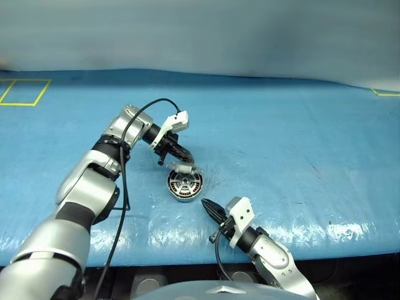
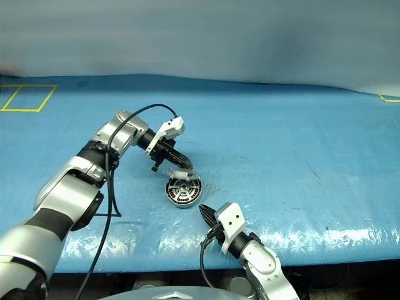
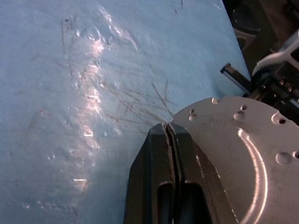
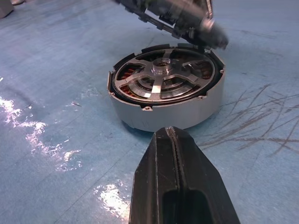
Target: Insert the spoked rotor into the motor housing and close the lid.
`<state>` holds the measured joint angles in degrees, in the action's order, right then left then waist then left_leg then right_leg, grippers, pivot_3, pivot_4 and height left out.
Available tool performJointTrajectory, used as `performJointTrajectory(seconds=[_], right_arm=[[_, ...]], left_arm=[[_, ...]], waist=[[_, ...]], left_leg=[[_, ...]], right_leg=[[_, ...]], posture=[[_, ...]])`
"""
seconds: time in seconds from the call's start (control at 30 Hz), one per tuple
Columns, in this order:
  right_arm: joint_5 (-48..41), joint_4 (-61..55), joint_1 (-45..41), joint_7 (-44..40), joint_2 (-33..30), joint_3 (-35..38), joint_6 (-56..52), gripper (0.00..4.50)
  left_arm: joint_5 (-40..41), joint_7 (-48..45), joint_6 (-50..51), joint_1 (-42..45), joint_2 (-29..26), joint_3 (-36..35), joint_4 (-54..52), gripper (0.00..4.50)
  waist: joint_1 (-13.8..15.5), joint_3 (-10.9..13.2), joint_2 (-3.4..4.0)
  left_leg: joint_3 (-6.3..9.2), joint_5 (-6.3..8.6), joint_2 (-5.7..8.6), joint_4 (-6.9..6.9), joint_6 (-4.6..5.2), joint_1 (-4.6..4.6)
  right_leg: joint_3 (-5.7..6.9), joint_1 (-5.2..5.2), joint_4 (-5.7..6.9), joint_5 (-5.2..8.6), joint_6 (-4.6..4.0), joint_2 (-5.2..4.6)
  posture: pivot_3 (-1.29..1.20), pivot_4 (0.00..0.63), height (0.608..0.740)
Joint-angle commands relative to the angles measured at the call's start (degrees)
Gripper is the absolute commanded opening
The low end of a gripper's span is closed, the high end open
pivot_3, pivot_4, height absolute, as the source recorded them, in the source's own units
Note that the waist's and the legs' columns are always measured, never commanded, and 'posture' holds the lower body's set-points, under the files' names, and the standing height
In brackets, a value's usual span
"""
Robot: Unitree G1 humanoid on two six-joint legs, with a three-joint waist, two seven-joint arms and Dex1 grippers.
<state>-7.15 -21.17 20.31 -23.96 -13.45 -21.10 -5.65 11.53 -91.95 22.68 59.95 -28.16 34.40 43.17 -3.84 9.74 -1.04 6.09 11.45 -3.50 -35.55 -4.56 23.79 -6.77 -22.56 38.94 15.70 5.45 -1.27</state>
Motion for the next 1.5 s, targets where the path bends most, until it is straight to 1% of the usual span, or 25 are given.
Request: performJointTrajectory(seconds=[0.03, 0.1, 0.23, 0.3, 0.47, 0.57, 0.63, 0.7, 0.8, 0.83, 0.9, 0.97, 1.07, 1.2, 1.3, 1.4, 1.5], right_arm=[[-0.14, -0.76, -0.34, -0.24, 0.37, -0.67, 0.31, 0.0], [-0.07, -0.6, -0.43, -0.22, 0.4, -0.73, 0.31, 0.0], [0.43, -0.63, -0.5, 0.47, 0.44, -0.74, 0.25, 0.0], [0.28, -1.77, 0.36, 1.48, 0.52, 0.12, 0.08, 0.0], [1.04, -9.18, 3.5, 3.31, -1.96, 2.63, -2.26, 0.0], [3.77, -14.19, 4.07, 5.56, -3.65, 4.51, -5.94, 0.0], [4.38, -16.64, 2.27, 6.13, -4.47, 5.95, -8.89, 0.0], [-0.55, -19.53, -1.0, 4.0, -5.27, 7.31, -16.81, 0.0], [-4.61, -19.91, -6.43, 2.02, -5.28, 7.68, -23.43, 0.0], [-3.71, -19.15, -8.83, 2.62, -5.23, 7.03, -25.61, 0.0], [-1.37, -17.61, -13.19, 3.65, -5.49, 5.04, -29.37, 0.0], [0.79, -16.05, -17.25, 4.73, -5.33, 2.95, -32.31, 0.0], [2.49, -13.95, -21.89, 6.24, -3.72, 1.07, -34.68, 0.61], [3.21, -11.83, -25.91, 6.36, -1.6, -1.43, -36.47, 1.89], [3.21, -10.72, -27.89, 5.88, -0.9, -2.73, -36.86, 2.94], [3.02, -9.99, -29.37, 5.5, -0.25, -3.95, -37.29, 3.87], [2.94, -9.1, -30.13, 4.78, 0.16, -4.68, -37.44, 3.87]], left_arm=[[2.15, -0.55, 0.87, -2.46, -3.39, 4.9, -8.98, 0.04], [0.94, -0.55, 0.31, -3.85, -4.34, 5.55, -11.12, 0.04], [-3.52, 0.29, -3.26, -7.32, -4.24, 2.86, -13.04, 0.04], [-2.23, 1.52, -3.37, -8.75, -4.4, -0.78, -15.79, 0.04], [4.25, 5.99, 2.67, -13.91, -7.31, -12.47, -30.66, 0.04], [7.91, 11.74, 5.58, -19.31, -8.35, -19.68, -39.61, 0.04], [8.18, 17.77, 7.25, -24.76, -8.52, -23.26, -45.73, 0.04], [8.37, 25.34, 8.45, -31.92, -7.0, -27.06, -51.85, 0.04], [8.79, 35.72, 6.93, -41.44, -2.09, -31.76, -59.25, 0.04], [5.98, 40.19, 3.87, -45.75, -0.51, -32.23, -61.88, 0.04], [1.79, 46.01, -3.2, -53.92, 2.35, -32.28, -65.79, 0.04], [-1.69, 49.74, -6.02, -61.19, 3.05, -30.95, -68.79, 0.04], [-2.69, 55.48, -7.37, -68.46, 6.49, -31.11, -69.46, 0.0], [-3.93, 58.5, -13.78, -77.02, 9.16, -29.7, -69.44, 0.0], [-2.92, 60.11, -15.53, -80.02, 10.99, -29.4, -69.59, 0.0], [-2.06, 59.42, -16.78, -82.4, 11.12, -28.46, -69.82, 0.0], [-1.74, 58.35, -17.47, -83.28, 10.24, -27.65, -68.93, 0.0]], waist=[[0.19, 0.0, 0.0], [0.46, 0.0, -0.01], [0.61, -0.04, 0.02], [0.59, -0.05, 0.04], [0.54, -0.01, 0.06], [0.39, -0.03, 0.09], [0.35, -0.08, 0.17], [0.1, -0.1, 0.23], [0.41, -0.09, 0.16], [0.7, -0.08, 0.14], [0.82, -0.09, 0.15], [0.85, -0.1, 0.13], [1.36, -0.11, 0.14], [1.52, -0.14, 0.11], [1.61, -0.13, 0.11], [1.43, -0.13, 0.12], [1.28, -0.13, 0.12]], left_leg=[[0.0, 0.0, 0.0, 0.0, 0.0, 0.0], [0.0, 0.0, 0.0, -0.01, 0.0, -0.01], [-0.02, 0.0, 0.01, -0.08, 0.0, -0.11], [-0.02, 0.0, 0.0, -0.08, 0.0, -0.15], [-0.01, 0.0, 0.0, -0.08, 0.0, 0.02], [-0.01, 0.0, -0.02, -0.05, 0.0, -0.01], [-0.01, 0.0, -0.02, -0.02, 0.0, -0.09], [-0.04, 0.0, -0.03, -0.03, 0.0, -0.17], [-0.04, -0.01, -0.03, -0.12, 0.0, -0.19], [-0.03, -0.01, -0.03, -0.15, 0.0, -0.19], [-0.03, -0.01, -0.02, -0.25, 0.0, -0.18], [-0.13, 0.0, 0.0, -0.24, 0.0, -0.22], [-0.11, -0.01, 0.0, -0.25, 0.0, -0.21], [-0.14, -0.01, 0.01, -0.33, 0.01, -0.18], [-0.21, -0.01, 0.02, -0.31, 0.0, -0.14], [-0.22, -0.01, 0.01, -0.3, 0.0, -0.14], [-0.23, 0.0, 0.01, -0.25, 0.0, -0.12]], right_leg=[[0.0, 0.01, 0.0, 0.0, 0.0, 0.0], [0.01, 0.01, 0.0, 0.01, -0.02, 0.0], [0.0, 0.12, 0.0, 0.16, -0.28, 0.0], [0.0, 0.14, 0.01, 0.16, -0.29, 0.0], [-0.01, 0.0, 0.02, 0.16, -0.28, -0.01], [0.0, 0.0, 0.02, 0.15, -0.26, 0.0], [0.01, 0.05, 0.02, 0.16, -0.28, 0.0], [-0.02, 0.09, 0.03, 0.16, -0.28, -0.01], [-0.04, 0.17, 0.04, 0.14, -0.27, -0.01], [-0.04, 0.19, 0.04, 0.14, -0.27, -0.01], [-0.04, 0.2, 0.05, 0.12, -0.28, -0.02], [-0.12, 0.23, 0.01, 0.09, -0.28, -0.06], [-0.09, 0.21, 0.02, 0.08, -0.3, -0.05], [-0.11, 0.17, 0.0, 0.07, -0.29, -0.06], [-0.14, 0.12, -0.03, 0.07, -0.29, -0.11], [-0.13, 0.07, -0.02, 0.07, -0.3, -0.1], [-0.13, 0.03, -0.03, 0.07, -0.31, -0.11]], posture=[[0.0, 0.15, 0.74], [0.0, 0.15, 0.74], [0.0, 0.15, 0.74], [0.0, 0.15, 0.74], [0.0, 0.15, 0.74], [0.0, 0.15, 0.74], [0.0, 0.15, 0.74], [0.0, 0.15, 0.74], [0.0, 0.15, 0.74], [0.0, 0.15, 0.74], [0.0, 0.15, 0.74], [0.0, 0.15, 0.74], [0.0, 0.15, 0.74], [0.0, 0.15, 0.74], [0.0, 0.15, 0.74], [0.0, 0.15, 0.74], [0.0, 0.15, 0.74]])
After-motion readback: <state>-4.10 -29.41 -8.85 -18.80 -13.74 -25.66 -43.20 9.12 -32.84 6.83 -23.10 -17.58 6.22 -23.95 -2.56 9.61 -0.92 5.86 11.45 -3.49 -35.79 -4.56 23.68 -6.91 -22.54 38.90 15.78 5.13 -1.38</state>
